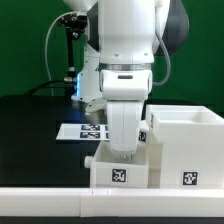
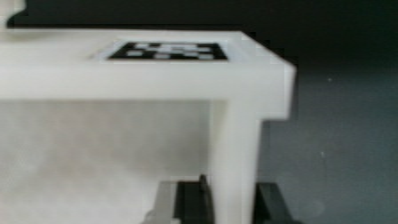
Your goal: Assemble drawer
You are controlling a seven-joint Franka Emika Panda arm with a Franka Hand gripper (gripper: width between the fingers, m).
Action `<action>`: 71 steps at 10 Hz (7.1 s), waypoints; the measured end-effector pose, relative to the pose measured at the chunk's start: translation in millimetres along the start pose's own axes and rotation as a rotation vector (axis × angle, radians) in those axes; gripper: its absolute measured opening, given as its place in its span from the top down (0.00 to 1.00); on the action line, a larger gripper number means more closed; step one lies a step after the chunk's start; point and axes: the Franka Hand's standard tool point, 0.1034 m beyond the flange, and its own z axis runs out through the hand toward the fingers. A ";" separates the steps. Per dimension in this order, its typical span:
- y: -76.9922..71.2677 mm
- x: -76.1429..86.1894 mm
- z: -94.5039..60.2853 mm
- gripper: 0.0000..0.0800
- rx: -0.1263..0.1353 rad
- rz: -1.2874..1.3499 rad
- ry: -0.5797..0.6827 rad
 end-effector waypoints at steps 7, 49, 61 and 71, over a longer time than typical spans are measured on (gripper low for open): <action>1.0 -16.4 2.5 0.61 0.006 0.000 -0.005; 4.3 -23.7 3.7 0.95 0.085 -0.020 -0.031; -4.2 -14.9 7.9 0.95 0.036 -0.039 -0.010; -8.3 -10.0 8.2 0.95 -0.003 -0.067 -0.007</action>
Offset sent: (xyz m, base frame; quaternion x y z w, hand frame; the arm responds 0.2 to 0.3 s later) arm 0.0000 0.0000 0.0000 0.0000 0.0000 0.0000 1.0000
